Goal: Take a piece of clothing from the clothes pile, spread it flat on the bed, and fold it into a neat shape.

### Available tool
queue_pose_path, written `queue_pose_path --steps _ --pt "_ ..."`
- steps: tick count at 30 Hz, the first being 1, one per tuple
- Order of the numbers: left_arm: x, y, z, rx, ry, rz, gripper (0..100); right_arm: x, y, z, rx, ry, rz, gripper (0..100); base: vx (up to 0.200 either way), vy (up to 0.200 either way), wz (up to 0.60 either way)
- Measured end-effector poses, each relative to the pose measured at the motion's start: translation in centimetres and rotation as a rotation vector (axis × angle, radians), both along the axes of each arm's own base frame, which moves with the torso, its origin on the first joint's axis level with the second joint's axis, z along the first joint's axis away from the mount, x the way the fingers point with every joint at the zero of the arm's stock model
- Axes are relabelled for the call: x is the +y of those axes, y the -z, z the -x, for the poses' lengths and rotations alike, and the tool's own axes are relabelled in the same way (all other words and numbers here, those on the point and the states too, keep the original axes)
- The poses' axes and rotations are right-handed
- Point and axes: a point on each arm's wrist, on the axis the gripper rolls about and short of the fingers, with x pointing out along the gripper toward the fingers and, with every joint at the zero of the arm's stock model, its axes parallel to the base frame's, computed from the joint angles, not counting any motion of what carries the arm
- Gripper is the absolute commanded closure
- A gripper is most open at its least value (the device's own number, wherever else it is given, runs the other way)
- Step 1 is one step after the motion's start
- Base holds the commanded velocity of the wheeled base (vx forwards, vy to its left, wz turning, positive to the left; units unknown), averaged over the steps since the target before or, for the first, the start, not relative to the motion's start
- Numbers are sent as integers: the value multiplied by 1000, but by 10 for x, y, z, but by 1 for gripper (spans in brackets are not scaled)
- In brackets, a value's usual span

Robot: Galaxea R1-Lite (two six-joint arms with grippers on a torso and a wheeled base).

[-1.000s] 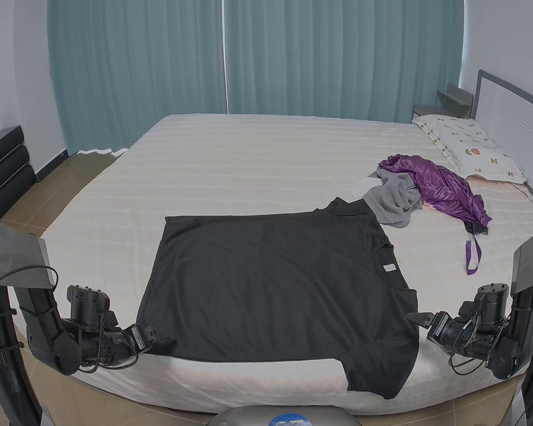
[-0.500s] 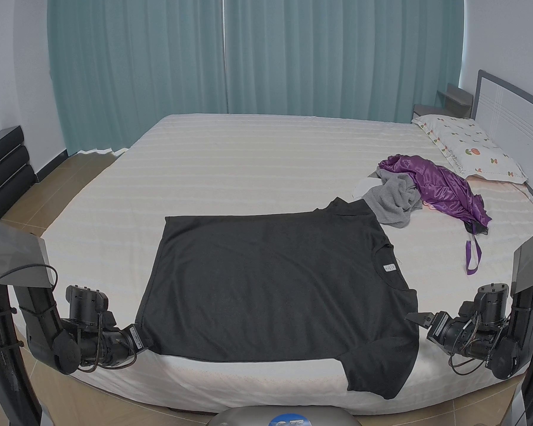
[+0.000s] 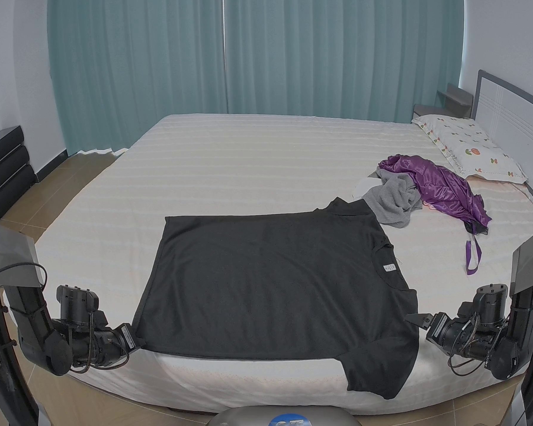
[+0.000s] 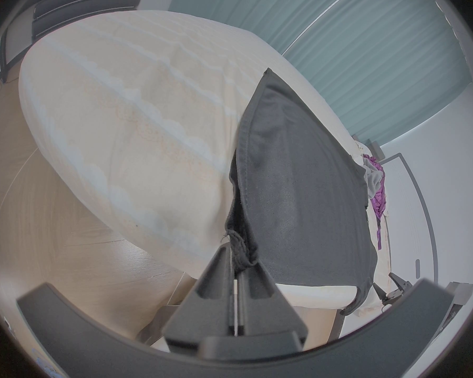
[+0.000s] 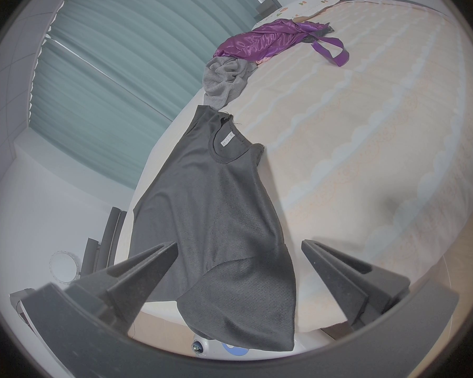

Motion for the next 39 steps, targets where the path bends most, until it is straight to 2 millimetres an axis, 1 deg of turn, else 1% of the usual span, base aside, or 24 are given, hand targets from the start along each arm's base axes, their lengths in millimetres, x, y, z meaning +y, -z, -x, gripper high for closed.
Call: queue_pose_path --steps 6,10,19,20,28,35,39 --pt "4 -2 4 -3 -22 5 100 1 3 0 6 -4 3 0 0 0 0" --pt "5 -3 4 -4 -27 7 100 3 9 0 31 -15 9 0 0 0 0" --pt "6 -3 4 4 -45 24 100 10 18 -19 -3 -30 12 0 0 0 0" --pt "6 -3 5 5 -46 25 100 10 18 -20 -7 -29 12 100 0 0 0" --pt "6 -3 5 6 -49 24 100 6 18 -36 -56 0 10 100 0 0 0" --pt "6 -3 4 3 -50 24 100 2 12 -53 -132 21 7 100 0 0 0" --pt "6 -3 4 1 -51 24 100 1 10 -62 -143 21 5 100 0 0 0"
